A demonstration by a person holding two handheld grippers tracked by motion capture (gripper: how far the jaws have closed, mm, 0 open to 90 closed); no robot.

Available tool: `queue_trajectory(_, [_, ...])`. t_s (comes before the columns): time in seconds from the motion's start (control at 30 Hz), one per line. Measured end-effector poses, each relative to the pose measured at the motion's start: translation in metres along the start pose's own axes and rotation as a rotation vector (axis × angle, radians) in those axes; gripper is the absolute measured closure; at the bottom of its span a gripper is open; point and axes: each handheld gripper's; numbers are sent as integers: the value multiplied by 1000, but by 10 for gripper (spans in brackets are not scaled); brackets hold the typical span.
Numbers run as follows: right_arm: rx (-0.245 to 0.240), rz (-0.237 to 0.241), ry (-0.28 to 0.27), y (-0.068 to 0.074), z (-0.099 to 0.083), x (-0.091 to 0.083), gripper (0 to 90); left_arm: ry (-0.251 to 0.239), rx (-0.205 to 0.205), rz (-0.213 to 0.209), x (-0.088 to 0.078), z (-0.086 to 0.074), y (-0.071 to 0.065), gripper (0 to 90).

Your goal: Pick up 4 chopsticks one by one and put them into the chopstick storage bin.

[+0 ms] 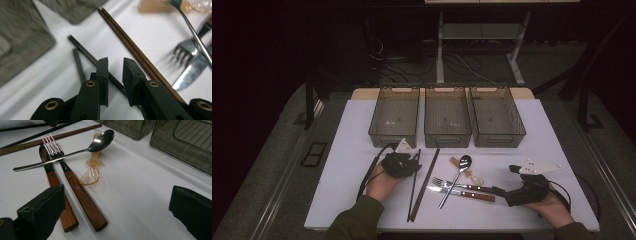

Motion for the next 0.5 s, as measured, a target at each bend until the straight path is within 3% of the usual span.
queue_trajectory(0.17, [-2, -1, -3, 0, 0, -1, 8, 28, 13, 51, 0, -1, -8, 729])
queue_trajectory(0.27, [0, 1, -1, 1, 0, -1, 8, 34, -4, 45, 2, -2, -7, 719])
queue_trajectory(0.5, [-3, 0, 0, 0, 0, 0, 8, 34, 4, 48, 4, -2, -9, 712])
Point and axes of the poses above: each handheld gripper's, and its own axes: x roughly forward along the jaws, z roughly out of its top, y roughly to its left, and after that the axes turned 13 degrees about z, right-handed
